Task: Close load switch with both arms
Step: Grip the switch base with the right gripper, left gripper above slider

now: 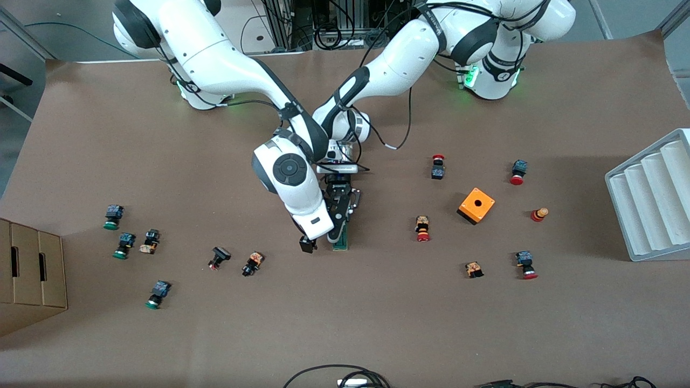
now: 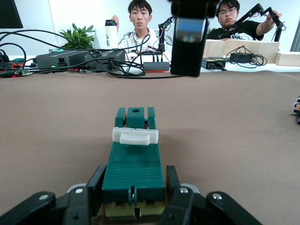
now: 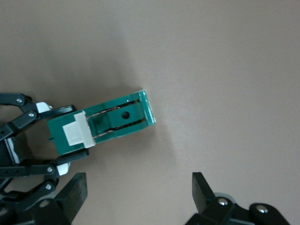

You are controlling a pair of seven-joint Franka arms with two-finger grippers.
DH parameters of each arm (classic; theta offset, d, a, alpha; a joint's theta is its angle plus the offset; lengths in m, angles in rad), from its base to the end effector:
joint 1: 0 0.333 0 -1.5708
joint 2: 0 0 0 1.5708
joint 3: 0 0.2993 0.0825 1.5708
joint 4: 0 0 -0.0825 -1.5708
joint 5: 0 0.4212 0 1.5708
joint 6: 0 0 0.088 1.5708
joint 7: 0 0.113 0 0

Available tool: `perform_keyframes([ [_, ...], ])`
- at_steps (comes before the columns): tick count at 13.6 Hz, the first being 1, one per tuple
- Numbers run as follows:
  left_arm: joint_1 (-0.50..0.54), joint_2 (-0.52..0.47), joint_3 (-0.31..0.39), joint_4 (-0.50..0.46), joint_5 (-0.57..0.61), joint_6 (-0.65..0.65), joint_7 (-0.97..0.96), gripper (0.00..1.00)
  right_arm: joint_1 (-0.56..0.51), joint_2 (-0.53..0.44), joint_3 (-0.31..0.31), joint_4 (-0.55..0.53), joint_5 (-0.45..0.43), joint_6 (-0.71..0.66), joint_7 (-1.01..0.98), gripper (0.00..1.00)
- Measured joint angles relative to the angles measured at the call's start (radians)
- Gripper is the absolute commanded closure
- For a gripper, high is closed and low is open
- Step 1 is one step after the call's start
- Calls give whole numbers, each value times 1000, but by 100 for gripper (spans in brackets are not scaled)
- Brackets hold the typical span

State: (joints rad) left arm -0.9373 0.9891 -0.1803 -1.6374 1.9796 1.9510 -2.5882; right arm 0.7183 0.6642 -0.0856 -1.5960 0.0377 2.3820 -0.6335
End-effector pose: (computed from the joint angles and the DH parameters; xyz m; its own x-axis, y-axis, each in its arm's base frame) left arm 0.3526 -0.5618 0.0078 0.2635 0.0020 0.9647 -0.0156 -0.9999 0.0064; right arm 0.5829 0.4366 0.2135 0.2991 0.9503 0.0861 0.9474 -0.3065 0.0925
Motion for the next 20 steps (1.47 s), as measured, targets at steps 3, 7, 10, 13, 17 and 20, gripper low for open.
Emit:
perform_keyframes([
  [3, 1, 0, 1, 1, 0, 0, -2, 42, 49, 19, -38, 0, 0, 5, 12, 0],
  [7, 1, 1, 1, 2, 0, 0, -4, 43, 94, 34, -71, 4, 0, 12, 32, 0],
  [10, 1, 1, 1, 2, 0, 0, -5, 45, 106, 41, -71, 5, 0, 13, 44, 0],
  [13, 1, 1, 1, 2, 0, 0, -5, 45, 119, 56, -72, 7, 0, 14, 48, 0],
  [17, 1, 1, 1, 2, 0, 0, -5, 45, 135, 82, -81, 8, 0, 35, 59, 0],
  [20, 1, 1, 1, 2, 0, 0, -5, 45, 143, 86, -82, 9, 0, 40, 70, 0],
])
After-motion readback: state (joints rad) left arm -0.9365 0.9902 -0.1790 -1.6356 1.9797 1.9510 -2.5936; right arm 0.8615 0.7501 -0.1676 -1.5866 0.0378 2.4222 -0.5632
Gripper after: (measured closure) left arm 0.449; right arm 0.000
